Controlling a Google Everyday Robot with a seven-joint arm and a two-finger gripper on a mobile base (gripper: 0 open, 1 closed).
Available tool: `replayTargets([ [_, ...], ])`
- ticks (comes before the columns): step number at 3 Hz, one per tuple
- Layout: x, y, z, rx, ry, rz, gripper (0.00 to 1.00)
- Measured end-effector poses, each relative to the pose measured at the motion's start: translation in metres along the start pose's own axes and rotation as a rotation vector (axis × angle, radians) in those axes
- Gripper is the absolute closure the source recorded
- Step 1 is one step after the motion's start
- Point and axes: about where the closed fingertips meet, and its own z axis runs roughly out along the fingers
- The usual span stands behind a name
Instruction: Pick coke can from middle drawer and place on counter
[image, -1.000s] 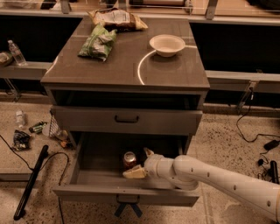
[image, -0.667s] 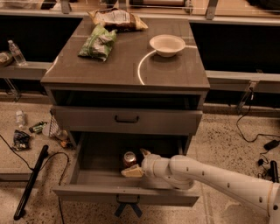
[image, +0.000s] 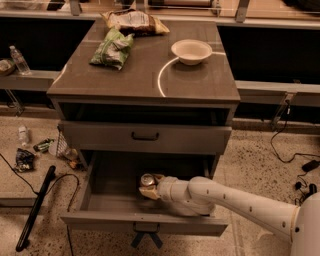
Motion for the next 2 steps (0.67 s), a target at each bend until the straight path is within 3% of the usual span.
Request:
replayTargets([
  [1,0.000,0.002,-0.005,0.000,-0.028,0.009,0.84],
  [2,-0.024,0.007,-0.044,0.075,-0.081,0.032,1.00],
])
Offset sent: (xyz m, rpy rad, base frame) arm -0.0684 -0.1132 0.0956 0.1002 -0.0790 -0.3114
